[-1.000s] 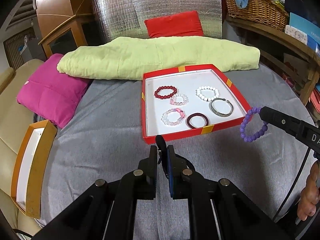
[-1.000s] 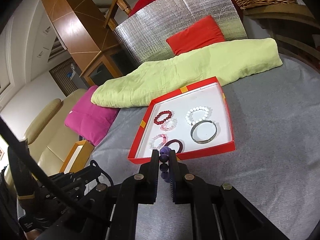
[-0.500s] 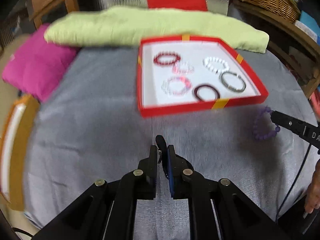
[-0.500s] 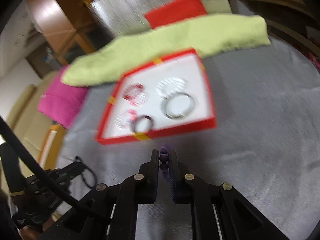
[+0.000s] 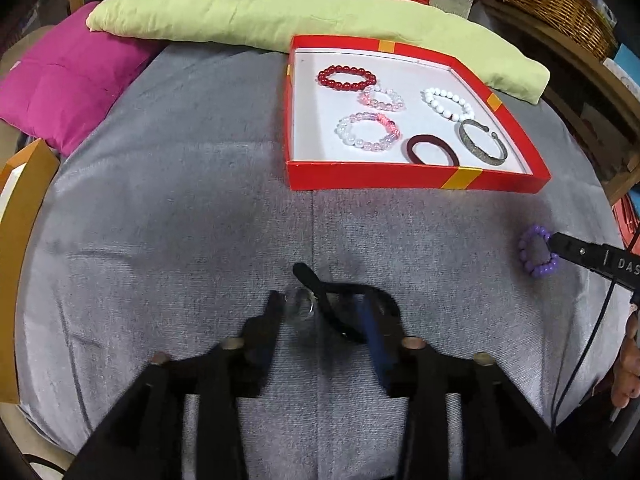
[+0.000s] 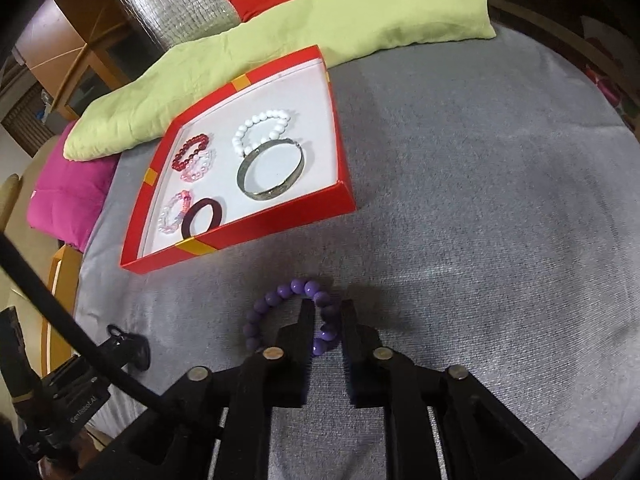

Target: Organize jewelry

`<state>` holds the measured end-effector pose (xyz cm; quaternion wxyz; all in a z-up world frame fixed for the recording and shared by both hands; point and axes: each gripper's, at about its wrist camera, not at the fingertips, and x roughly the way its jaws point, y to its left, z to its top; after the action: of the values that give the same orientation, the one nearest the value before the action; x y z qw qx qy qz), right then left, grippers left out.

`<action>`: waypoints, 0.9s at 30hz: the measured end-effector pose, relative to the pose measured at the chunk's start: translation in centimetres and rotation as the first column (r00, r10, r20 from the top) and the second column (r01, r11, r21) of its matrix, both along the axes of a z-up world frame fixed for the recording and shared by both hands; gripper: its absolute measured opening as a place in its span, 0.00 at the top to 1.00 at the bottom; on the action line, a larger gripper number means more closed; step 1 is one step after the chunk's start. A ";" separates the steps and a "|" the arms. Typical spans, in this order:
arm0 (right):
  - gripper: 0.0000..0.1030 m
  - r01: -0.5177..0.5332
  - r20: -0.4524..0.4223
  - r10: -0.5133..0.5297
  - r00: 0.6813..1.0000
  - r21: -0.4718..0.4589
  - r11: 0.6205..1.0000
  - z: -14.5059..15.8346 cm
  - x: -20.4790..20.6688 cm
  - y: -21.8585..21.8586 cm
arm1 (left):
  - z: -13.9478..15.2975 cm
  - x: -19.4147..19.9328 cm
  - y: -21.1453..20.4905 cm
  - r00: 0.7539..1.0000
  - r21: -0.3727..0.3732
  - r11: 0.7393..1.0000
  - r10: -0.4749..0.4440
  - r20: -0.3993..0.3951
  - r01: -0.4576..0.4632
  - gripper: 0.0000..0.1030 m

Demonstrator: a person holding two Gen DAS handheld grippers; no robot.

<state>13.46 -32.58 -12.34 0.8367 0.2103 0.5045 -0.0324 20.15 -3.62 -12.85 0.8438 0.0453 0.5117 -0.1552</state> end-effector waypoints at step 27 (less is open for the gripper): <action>0.81 -0.138 0.001 0.144 0.990 -0.276 0.951 -0.5 0.2 4.2 | -0.3 0.4 1.4 0.998 -0.062 0.996 0.065 0.005 -0.064 0.75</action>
<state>13.67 -28.39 -12.86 0.8632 0.0559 0.5002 -0.0404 20.56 -2.18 -13.14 0.8511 0.0031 0.5050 -0.1435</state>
